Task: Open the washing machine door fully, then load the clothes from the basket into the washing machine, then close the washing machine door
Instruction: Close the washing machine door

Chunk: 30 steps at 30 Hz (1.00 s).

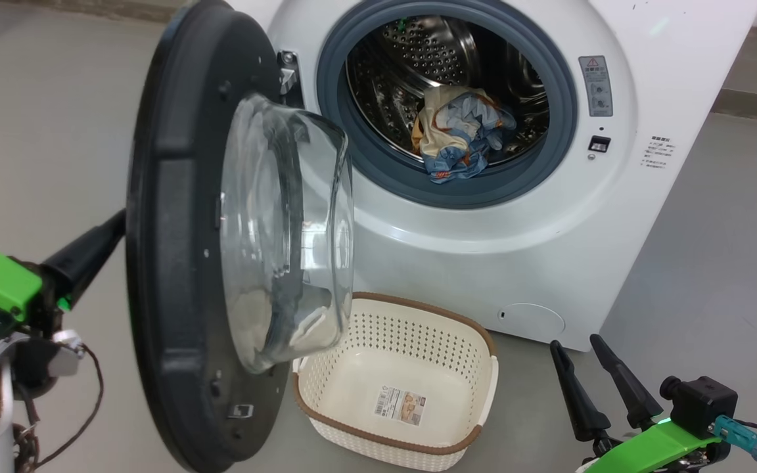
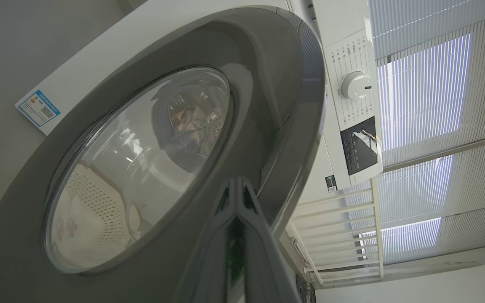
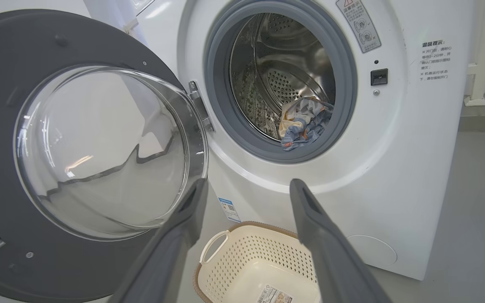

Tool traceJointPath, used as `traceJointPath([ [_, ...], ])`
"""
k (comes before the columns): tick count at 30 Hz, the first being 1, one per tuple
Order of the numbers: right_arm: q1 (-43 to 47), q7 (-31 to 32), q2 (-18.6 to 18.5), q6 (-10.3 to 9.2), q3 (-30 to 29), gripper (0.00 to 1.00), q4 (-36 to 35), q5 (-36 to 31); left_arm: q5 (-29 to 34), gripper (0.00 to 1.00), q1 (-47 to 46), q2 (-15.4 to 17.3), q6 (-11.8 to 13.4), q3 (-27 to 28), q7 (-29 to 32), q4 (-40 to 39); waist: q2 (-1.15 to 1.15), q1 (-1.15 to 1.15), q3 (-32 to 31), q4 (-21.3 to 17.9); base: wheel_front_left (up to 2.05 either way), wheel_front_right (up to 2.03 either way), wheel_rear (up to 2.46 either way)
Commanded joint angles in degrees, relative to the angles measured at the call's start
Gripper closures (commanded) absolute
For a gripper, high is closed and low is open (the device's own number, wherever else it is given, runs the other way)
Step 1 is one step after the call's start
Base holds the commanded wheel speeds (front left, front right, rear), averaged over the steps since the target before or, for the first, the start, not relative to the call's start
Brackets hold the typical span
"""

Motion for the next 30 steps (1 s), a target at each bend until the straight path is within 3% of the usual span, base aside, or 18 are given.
traceJointPath([
  [1,-1.1,-0.3,-0.6,0.16,1.4,0.00,-1.2,0.0,-0.2,1.00,-0.9,0.8,0.3,0.7,0.9,-2.6,0.00,0.00,-0.1,-0.3,0.00,0.00,0.00],
  [12,-1.1,-0.3,-0.8,0.16,1.9,0.00,-1.1,0.2,0.2,1.00,-0.1,-0.6,1.6,-0.9,1.1,-4.9,0.00,0.00,-0.3,-4.2,0.00,0.00,0.00],
  [30,-1.4,-0.3,-1.6,0.16,2.2,0.00,-1.1,0.4,-0.2,1.00,-0.2,-3.1,0.9,-1.6,-0.1,-5.0,0.00,0.00,-0.1,-12.3,0.00,0.00,0.00],
])
